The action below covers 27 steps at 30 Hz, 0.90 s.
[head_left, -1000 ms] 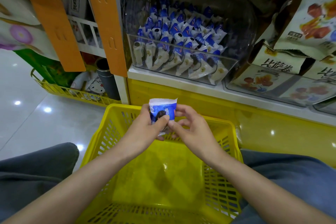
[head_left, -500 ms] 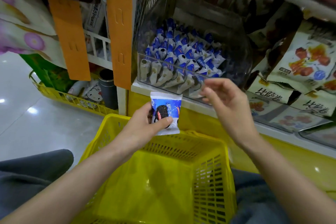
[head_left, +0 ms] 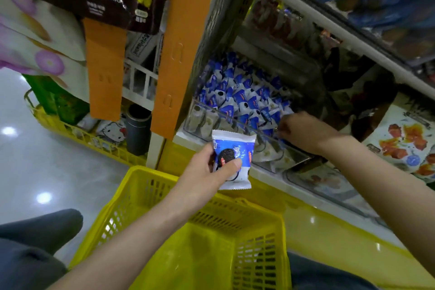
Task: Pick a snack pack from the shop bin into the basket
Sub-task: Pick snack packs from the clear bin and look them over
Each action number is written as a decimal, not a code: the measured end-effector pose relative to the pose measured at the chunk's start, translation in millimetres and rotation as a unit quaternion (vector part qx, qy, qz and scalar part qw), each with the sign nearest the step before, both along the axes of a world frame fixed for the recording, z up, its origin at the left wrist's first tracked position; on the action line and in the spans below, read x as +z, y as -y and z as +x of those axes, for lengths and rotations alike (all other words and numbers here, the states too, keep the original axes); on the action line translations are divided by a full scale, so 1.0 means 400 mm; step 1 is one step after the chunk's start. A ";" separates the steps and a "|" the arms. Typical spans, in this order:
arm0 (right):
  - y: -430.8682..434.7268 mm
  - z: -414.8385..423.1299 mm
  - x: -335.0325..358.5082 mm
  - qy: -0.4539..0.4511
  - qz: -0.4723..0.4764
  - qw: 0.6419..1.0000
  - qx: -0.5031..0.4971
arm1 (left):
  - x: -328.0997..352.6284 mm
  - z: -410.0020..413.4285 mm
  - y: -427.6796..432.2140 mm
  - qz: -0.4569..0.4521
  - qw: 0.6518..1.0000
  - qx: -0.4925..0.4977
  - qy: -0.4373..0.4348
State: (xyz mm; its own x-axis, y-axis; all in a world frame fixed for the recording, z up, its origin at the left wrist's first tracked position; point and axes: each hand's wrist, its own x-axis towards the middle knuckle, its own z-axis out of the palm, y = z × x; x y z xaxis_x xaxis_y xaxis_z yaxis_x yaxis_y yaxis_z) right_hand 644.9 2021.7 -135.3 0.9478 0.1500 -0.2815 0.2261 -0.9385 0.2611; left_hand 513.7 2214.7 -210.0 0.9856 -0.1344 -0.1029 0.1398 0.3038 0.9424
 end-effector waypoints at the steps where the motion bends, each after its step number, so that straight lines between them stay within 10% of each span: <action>1: -0.002 0.005 -0.003 -0.006 0.004 1.000 -0.008 | 0.001 0.003 0.001 -0.004 1.000 0.001 -0.001; 8: -0.012 0.006 0.012 -0.057 0.221 0.967 -0.118 | 0.005 0.008 0.006 -0.022 1.000 0.002 -0.003; 17: -0.022 -0.006 -0.010 -0.021 0.191 0.974 -0.115 | 0.002 -0.003 0.004 -0.004 1.000 -0.004 -0.006; 27: -0.044 -0.094 0.132 0.202 0.301 0.928 -0.083 | -0.002 -0.009 -0.006 -0.036 0.998 -0.018 -0.056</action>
State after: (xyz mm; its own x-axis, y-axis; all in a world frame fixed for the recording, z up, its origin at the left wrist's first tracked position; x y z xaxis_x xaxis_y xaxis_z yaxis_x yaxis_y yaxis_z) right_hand 607.3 2039.3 -82.7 0.9820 0.0071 0.1888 0.0628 -0.9548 -0.2905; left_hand 510.2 2217.1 -211.0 0.9629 -0.1797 -0.2015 0.2553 0.3633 0.8960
